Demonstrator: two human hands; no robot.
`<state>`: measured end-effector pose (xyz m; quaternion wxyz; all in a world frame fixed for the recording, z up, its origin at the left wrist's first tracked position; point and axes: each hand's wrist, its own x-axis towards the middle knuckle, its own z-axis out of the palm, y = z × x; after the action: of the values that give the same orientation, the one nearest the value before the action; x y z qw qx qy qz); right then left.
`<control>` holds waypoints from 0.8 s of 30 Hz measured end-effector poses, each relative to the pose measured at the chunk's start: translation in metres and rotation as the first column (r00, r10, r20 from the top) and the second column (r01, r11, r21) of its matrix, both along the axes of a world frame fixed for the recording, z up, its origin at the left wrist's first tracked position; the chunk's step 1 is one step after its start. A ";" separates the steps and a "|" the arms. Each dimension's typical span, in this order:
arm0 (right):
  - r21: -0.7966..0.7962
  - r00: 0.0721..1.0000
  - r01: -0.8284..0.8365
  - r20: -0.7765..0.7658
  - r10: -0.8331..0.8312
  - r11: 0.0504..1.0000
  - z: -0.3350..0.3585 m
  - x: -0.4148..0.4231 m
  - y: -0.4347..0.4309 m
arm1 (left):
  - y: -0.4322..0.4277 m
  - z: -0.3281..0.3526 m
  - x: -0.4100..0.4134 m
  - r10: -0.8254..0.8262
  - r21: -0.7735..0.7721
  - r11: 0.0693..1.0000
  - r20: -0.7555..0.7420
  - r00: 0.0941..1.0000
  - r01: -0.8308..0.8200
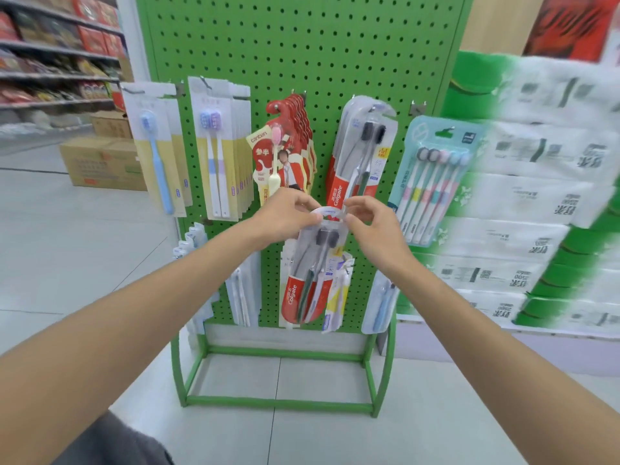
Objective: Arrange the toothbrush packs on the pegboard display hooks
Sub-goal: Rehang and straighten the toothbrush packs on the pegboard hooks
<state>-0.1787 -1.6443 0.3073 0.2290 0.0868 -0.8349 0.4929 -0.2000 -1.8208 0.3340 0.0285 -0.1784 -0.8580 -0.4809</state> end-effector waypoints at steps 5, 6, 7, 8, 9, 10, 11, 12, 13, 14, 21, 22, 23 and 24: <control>0.079 0.990 0.077 -0.121 -0.068 0.994 0.070 -0.017 0.011 | 0.006 0.065 -0.015 0.116 -0.067 0.989 -0.166 0.979 -0.129; 0.080 0.987 0.088 -0.141 -0.076 0.993 0.083 -0.022 0.013 | 0.008 0.077 -0.020 0.141 -0.069 0.985 -0.194 0.971 -0.157; 0.077 0.983 0.104 -0.160 -0.091 0.992 0.096 -0.028 0.016 | 0.010 0.088 -0.025 0.164 -0.080 0.980 -0.217 0.962 -0.185; 0.068 0.979 0.122 -0.175 -0.109 0.990 0.108 -0.034 0.018 | 0.012 0.099 -0.031 0.187 -0.095 0.972 -0.241 0.952 -0.215; 0.055 0.974 0.140 -0.187 -0.127 0.989 0.120 -0.039 0.021 | 0.014 0.108 -0.038 0.207 -0.113 0.963 -0.269 0.941 -0.244; 0.045 0.969 0.155 -0.203 -0.142 0.987 0.130 -0.043 0.022 | 0.016 0.116 -0.046 0.221 -0.131 0.955 -0.290 0.931 -0.268; 0.043 0.964 0.170 -0.216 -0.157 0.984 0.140 -0.047 0.024 | 0.017 0.122 -0.055 0.230 -0.144 0.948 -0.304 0.924 -0.284; 0.050 0.959 0.185 -0.227 -0.169 0.981 0.149 -0.052 0.026 | 0.019 0.128 -0.064 0.239 -0.151 0.943 -0.314 0.919 -0.297; 0.061 0.956 0.198 -0.234 -0.178 0.978 0.156 -0.058 0.027 | 0.020 0.133 -0.072 0.245 -0.159 0.938 -0.321 0.915 -0.307; 0.071 0.954 0.203 -0.240 -0.181 0.977 0.164 -0.064 0.029 | 0.021 0.138 -0.081 0.251 -0.166 0.933 -0.329 0.910 -0.318; 0.235 0.987 0.147 -0.098 -0.127 0.961 0.198 -0.118 0.041 | 0.030 0.163 -0.129 0.267 -0.166 0.925 -0.360 0.894 -0.343; 0.274 0.991 0.130 -0.046 -0.122 0.953 0.200 -0.125 0.043 | 0.031 0.166 -0.136 0.268 -0.159 0.928 -0.341 0.901 -0.336; 0.305 0.993 0.111 0.005 -0.118 0.946 0.201 -0.132 0.045 | 0.031 0.167 -0.141 0.267 -0.150 0.933 -0.317 0.910 -0.327; 0.327 0.993 0.085 0.052 -0.108 0.941 0.201 -0.138 0.046 | 0.032 0.169 -0.146 0.265 -0.140 0.939 -0.290 0.920 -0.315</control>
<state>-0.3170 -1.5988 0.5080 0.2065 0.0650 -0.9152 0.3400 -0.3462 -1.7891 0.5026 0.1983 -0.1139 -0.9039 -0.3614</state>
